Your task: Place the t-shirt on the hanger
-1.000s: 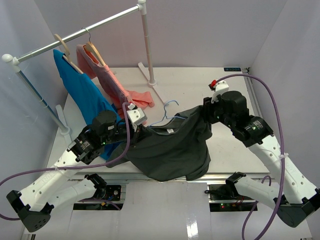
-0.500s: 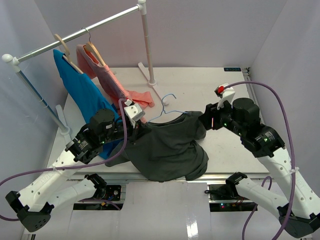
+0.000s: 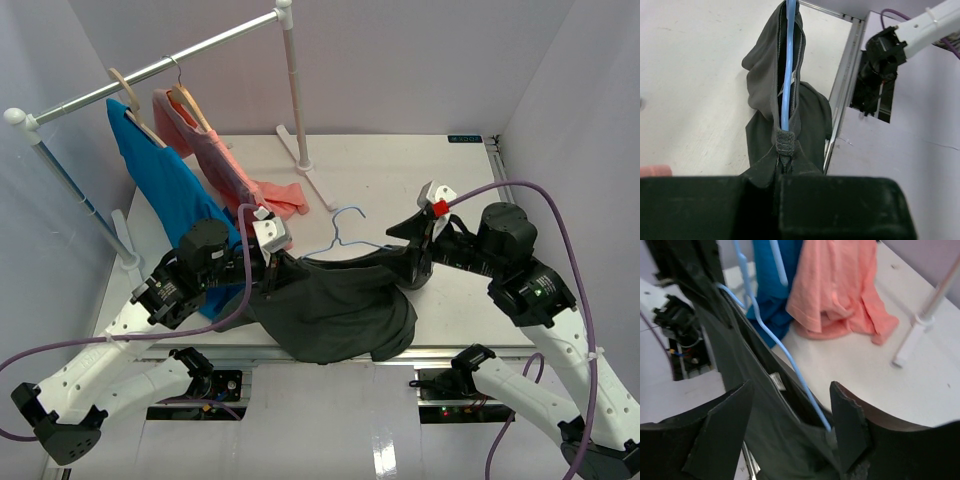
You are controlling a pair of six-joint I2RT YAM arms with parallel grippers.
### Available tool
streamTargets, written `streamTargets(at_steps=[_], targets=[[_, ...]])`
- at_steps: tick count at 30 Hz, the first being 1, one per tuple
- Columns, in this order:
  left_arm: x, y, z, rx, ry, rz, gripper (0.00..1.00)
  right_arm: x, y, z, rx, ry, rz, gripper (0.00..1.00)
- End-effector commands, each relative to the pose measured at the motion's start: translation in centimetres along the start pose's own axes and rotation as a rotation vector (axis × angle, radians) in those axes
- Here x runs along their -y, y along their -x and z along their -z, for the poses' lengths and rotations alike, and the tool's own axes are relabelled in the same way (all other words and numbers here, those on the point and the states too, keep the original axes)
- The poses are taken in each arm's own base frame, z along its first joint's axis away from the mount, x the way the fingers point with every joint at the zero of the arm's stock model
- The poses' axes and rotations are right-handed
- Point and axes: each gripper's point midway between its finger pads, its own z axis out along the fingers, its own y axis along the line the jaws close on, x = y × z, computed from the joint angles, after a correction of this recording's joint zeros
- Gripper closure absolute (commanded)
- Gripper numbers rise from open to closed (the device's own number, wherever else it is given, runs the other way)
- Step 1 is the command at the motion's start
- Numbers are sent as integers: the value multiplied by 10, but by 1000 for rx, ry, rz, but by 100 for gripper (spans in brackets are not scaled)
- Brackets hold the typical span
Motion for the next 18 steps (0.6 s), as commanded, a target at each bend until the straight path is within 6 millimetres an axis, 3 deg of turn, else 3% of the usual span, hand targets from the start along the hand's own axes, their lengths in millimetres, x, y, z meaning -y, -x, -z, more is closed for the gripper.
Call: streamTargets(at_steps=[1,5,18], targets=[[27,9,2,50,-156,-51,100,-42,58,8,190,242,155,28],[30,12,0,58,-182,-50,100,-49,64,1,198,320,135,22],[35,17,-6,86,-228,-24,100,-71,69,-31,259,434,81,22]])
